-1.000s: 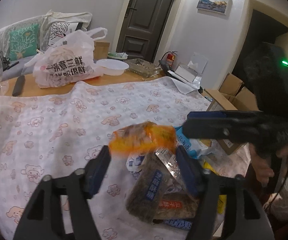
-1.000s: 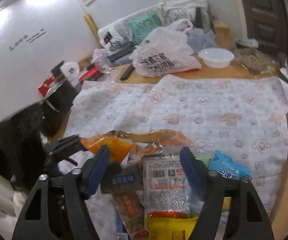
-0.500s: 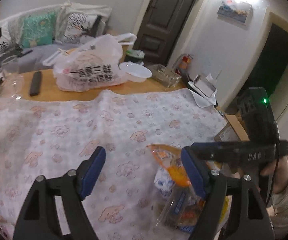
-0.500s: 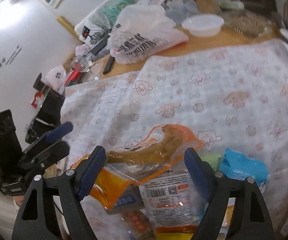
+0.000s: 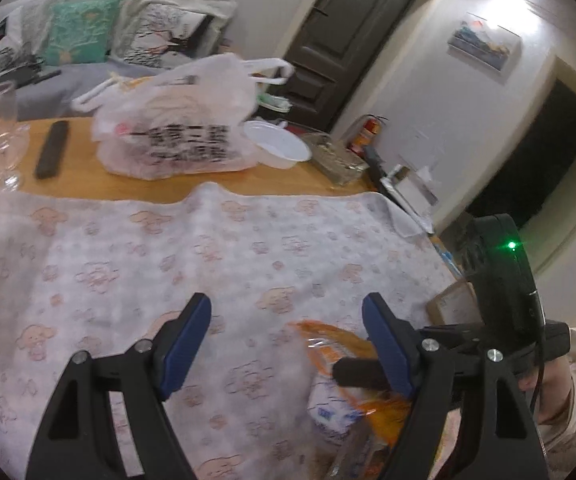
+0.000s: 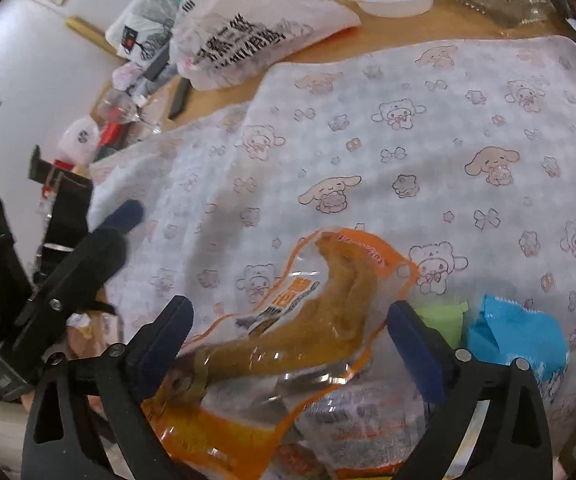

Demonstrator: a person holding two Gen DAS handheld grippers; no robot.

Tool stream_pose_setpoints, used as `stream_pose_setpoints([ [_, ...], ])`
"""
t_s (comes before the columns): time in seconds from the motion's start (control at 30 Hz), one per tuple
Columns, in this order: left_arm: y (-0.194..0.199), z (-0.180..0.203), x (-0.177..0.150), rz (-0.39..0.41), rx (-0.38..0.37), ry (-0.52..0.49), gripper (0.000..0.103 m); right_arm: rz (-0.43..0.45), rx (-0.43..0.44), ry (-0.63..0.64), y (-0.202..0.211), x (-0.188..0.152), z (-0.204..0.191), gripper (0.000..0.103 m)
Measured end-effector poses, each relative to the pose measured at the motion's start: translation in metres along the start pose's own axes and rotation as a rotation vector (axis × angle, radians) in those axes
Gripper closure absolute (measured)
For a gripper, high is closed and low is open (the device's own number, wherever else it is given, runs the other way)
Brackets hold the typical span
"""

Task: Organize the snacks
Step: 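Close the right gripper on the orange duck-neck bag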

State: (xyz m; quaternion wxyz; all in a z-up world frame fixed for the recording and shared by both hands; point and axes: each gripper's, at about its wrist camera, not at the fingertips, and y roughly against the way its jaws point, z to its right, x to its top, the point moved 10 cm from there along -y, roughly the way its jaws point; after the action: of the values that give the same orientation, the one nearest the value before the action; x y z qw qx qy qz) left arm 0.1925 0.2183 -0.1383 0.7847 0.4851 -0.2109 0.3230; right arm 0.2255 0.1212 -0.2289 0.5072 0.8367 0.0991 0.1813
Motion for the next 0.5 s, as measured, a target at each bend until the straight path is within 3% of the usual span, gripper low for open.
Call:
stream_pose_setpoints([
  [0.17,-0.007,-0.011,-0.012,-0.028,-0.071,0.061,0.028,-0.047,-0.015,0.082,-0.012,0.002,-0.003,0.008],
  [0.27,-0.021,-0.012,-0.021,-0.061,-0.075,0.082,0.028,-0.078,-0.049,0.143,-0.014,-0.002,-0.003,0.033],
  [0.33,-0.028,-0.008,-0.025,-0.08,-0.072,0.08,0.028,-0.085,-0.063,0.188,-0.014,-0.004,-0.003,0.054],
  [0.4,-0.032,-0.004,-0.026,-0.086,-0.079,0.075,0.028,-0.088,-0.064,0.212,-0.013,-0.006,-0.004,0.063],
  [0.5,-0.035,0.0,-0.03,-0.094,-0.08,0.069,0.028,-0.1,-0.048,0.238,-0.01,-0.01,-0.005,0.06],
])
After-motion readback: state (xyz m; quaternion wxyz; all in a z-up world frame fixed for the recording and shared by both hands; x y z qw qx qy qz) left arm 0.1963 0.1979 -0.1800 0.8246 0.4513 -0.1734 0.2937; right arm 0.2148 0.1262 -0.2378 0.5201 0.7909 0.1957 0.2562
